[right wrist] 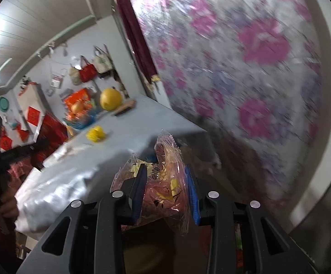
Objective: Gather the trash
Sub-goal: 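Carry the red snack bag with the left tool while the right tool carries the plastic bag toward the wastebasket, then open the right tool over the wastebasket while the left tool drops the snack bag in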
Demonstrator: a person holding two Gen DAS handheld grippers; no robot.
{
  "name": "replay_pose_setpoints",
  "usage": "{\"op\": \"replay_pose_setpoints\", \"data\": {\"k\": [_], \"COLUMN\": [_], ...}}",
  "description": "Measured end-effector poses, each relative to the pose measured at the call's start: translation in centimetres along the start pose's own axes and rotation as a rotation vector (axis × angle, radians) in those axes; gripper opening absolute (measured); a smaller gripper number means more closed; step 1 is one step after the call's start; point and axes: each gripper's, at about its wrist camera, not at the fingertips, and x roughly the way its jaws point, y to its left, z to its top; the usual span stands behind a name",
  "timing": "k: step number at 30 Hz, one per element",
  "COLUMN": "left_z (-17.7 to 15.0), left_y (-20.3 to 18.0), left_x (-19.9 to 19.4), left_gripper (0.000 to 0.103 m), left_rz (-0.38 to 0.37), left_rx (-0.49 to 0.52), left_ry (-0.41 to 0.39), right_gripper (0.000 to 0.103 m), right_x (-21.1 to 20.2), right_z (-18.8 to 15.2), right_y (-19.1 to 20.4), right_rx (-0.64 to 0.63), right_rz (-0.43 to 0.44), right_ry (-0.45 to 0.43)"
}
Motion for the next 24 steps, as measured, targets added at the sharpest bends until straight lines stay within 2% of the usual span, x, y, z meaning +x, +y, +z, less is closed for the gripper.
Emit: {"op": "replay_pose_setpoints", "data": {"k": [10,12,14,16,19,24], "left_z": [0.0,-0.1,-0.3,-0.5,-1.0,-2.0], "left_y": [-8.0,-9.5,-10.8,-12.0,-13.5,-15.9], "left_x": [5.2,6.2,7.2,8.2,9.2,10.8], "left_gripper": [0.046,0.046,0.046,0.046,0.046,0.046], "left_rz": [-0.152,-0.173,-0.193,-0.211,-0.22,-0.254], "left_rx": [0.112,0.132,0.15,0.167,0.198,0.236], "left_ry": [0.08,0.1,0.119,0.141,0.17,0.211], "right_gripper": [0.034,0.04,0.059,0.059,0.059,0.059], "right_x": [5.2,7.0,8.8,10.4,9.9,6.5], "right_z": [-6.1,-7.8,-9.5,-11.5,-12.1,-9.3], "right_y": [-7.8,-9.4,-10.7,-12.7,-14.9,-15.4], "right_rx": [0.087,0.08,0.076,0.131,0.273,0.244], "right_rz": [-0.151,-0.192,-0.238,-0.288,-0.232,-0.281], "right_ry": [0.178,0.24,0.304,0.36,0.351,0.225]}}
